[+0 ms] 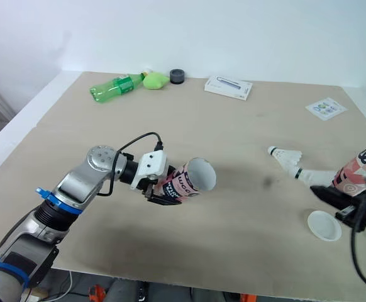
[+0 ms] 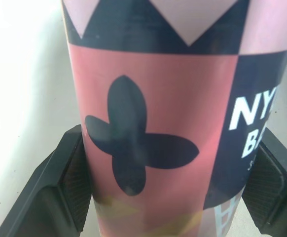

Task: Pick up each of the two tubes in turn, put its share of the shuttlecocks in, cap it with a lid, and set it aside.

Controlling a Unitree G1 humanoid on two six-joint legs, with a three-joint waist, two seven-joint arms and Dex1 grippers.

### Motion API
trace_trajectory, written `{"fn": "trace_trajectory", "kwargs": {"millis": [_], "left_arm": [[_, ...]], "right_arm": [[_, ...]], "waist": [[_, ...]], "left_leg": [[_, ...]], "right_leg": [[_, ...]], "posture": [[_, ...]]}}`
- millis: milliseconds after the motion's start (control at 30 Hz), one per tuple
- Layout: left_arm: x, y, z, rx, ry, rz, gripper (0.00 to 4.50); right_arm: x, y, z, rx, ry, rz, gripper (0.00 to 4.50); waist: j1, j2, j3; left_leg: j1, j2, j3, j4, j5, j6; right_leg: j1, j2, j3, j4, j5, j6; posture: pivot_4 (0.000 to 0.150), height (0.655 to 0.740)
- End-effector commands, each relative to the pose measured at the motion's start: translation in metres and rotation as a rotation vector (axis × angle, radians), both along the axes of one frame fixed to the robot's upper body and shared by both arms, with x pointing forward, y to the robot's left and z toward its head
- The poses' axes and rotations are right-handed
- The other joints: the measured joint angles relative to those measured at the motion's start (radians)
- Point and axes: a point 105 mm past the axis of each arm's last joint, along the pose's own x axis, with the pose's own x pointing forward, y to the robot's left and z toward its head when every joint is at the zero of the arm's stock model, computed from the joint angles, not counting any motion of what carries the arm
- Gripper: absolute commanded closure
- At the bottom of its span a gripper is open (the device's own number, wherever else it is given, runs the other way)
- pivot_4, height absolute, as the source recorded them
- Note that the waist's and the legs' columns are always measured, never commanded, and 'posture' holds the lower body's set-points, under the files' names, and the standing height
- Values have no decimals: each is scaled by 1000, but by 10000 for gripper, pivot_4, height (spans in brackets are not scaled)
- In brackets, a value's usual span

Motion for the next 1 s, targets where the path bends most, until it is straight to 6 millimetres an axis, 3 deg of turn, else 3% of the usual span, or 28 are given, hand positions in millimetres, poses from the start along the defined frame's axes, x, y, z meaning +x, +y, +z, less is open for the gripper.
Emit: {"fn": "trace_trajectory", "kwargs": {"millis": [33,133,233,367,567,700,833,1000], "left_arm": [[2,-1,-4,17,1,-3,8109],[3,-1,-5,21,-1,-8,8109],[5,-1,-4,22,-5,-11,8109],[7,-1,-2,21,-10,-13,8109],[8,1,1,19,-15,-9,8109],[9,1,2,16,-18,-6,8109],[7,0,3,16,-17,-8,8109],[7,-1,7,16,-20,-14,8109]], "right_arm": [[-8,58,27,-99,-66,258,44694],[-16,106,35,-212,-87,476,44694],[-17,128,49,-264,-148,581,44694],[-9,138,55,-320,-185,612,44694],[-2,154,29,-489,-145,719,44694],[4,151,32,-490,-173,709,44694],[2,165,28,-439,-163,773,44694],[-2,173,28,-387,-152,803,26200]], "waist": [[0,0,0],[0,2,-1],[2,-1,1],[3,-4,1],[3,-4,2],[3,-4,2],[3,-4,2],[3,-4,2]], "left_leg": [[0,0,0,0,0,0],[0,0,1,0,0,0],[-1,0,0,0,0,0],[-4,1,1,0,0,-1],[-5,2,0,-3,0,-1],[-5,2,0,-2,0,-1],[-5,2,0,-2,0,-1],[-5,3,1,-2,0,-1]], "right_leg": [[0,0,0,0,0,0],[0,-1,2,0,0,1],[0,0,0,0,0,0],[0,-1,-1,-8,2,1],[-3,0,-1,-8,4,3],[-3,0,-1,-8,4,3],[-2,1,-1,-8,5,3],[-2,1,-1,-8,5,2]], "posture": [[1500,7294],[1500,7294],[1500,7294],[1500,7294],[1500,7294],[1500,7294],[1500,7294],[1500,7294]]}}
